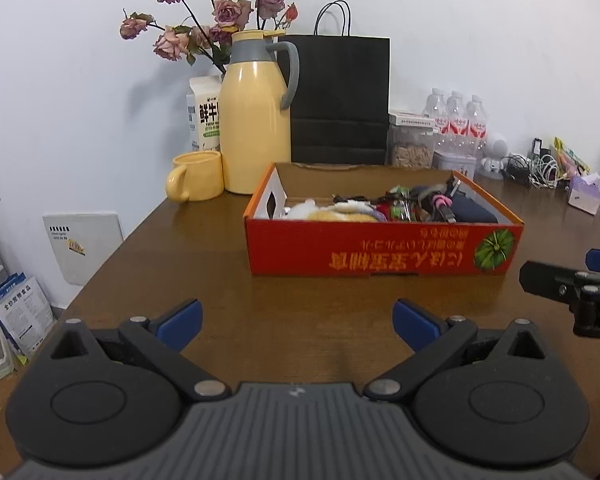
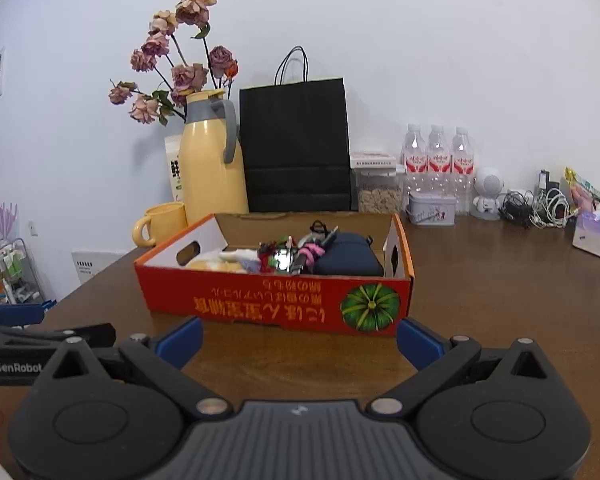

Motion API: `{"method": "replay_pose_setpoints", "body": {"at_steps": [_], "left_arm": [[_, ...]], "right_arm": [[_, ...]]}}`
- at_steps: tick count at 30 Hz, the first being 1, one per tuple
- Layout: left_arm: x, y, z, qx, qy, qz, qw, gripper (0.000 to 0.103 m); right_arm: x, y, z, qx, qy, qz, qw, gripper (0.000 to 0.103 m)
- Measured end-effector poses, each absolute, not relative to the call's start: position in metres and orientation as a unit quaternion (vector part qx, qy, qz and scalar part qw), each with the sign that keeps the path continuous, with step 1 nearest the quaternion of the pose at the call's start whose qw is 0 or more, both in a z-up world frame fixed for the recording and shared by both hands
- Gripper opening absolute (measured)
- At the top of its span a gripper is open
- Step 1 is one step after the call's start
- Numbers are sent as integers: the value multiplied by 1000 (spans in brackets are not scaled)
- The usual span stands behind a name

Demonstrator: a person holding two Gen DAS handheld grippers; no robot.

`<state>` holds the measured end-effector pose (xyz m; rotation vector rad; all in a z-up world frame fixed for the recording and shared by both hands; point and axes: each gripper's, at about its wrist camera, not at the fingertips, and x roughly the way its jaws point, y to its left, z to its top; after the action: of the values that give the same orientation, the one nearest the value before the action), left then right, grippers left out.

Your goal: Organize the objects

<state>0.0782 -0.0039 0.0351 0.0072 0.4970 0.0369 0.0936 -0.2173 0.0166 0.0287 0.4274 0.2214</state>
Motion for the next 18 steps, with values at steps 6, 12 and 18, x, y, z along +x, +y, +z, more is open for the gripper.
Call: {"method": "replay_pose_setpoints", "body": {"at_steps": [6, 12, 18], "left_arm": [[64, -1, 36, 3, 250, 19, 968, 103], [61, 1, 36, -1, 254, 22, 967, 103], [61, -1, 36, -2, 256, 20, 967, 103]], "right_arm": [[83, -218, 14, 11, 227, 100, 969, 103], [81, -219, 8, 11, 239, 98, 966, 103], [81, -221, 7, 12, 242, 97, 965, 103]]}}
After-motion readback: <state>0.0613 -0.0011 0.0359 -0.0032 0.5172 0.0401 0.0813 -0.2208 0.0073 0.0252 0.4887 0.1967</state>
